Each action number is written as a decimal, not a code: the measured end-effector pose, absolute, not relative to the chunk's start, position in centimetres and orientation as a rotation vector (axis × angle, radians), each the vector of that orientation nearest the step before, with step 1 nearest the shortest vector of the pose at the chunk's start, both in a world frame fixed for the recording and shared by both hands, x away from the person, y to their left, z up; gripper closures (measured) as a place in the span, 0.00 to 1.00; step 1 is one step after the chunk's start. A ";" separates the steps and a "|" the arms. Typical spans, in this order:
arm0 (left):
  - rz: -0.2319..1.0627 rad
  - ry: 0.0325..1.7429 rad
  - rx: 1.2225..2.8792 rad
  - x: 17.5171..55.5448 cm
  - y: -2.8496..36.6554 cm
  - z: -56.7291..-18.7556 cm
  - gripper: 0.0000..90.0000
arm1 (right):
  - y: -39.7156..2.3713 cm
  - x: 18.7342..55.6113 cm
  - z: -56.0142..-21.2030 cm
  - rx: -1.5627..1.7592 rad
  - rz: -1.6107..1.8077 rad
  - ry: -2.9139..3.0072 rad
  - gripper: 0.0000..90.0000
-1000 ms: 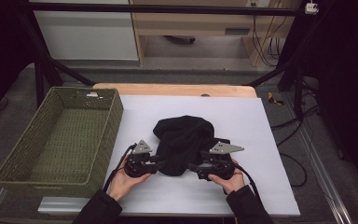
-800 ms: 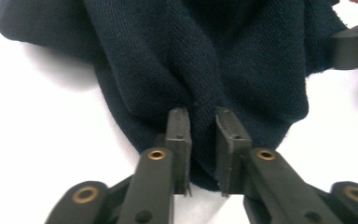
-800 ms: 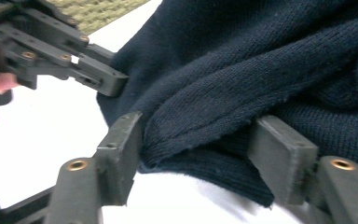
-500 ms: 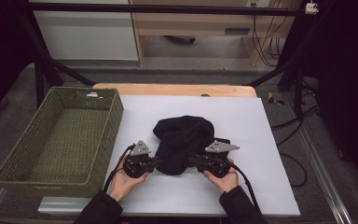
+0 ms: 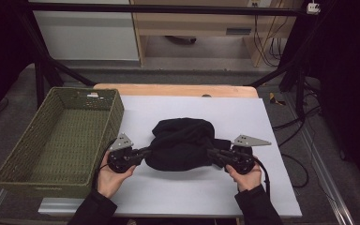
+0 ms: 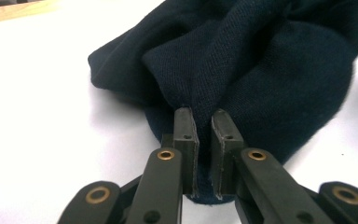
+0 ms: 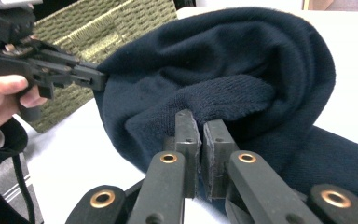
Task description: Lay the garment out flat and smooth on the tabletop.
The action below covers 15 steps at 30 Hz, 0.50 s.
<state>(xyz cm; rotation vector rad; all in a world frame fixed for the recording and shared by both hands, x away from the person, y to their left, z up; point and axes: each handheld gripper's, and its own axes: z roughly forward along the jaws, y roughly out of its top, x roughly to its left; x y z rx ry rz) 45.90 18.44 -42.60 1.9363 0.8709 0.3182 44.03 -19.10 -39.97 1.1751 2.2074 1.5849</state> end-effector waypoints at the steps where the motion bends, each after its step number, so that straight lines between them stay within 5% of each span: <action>1: 0.318 0.867 1.940 45.8 18.4 -42.7 0.92 | -19.3 44.0 -39.8 1.175 1.587 2.213 0.96; 7: 0.331 0.878 1.989 45.8 18.4 -43.3 0.91 | -19.3 44.2 -40.7 1.204 1.535 2.292 0.96; 15: 0.348 0.908 2.014 46.0 18.5 -43.8 0.91 | -14.2 44.2 -44.5 1.123 1.397 2.514 0.94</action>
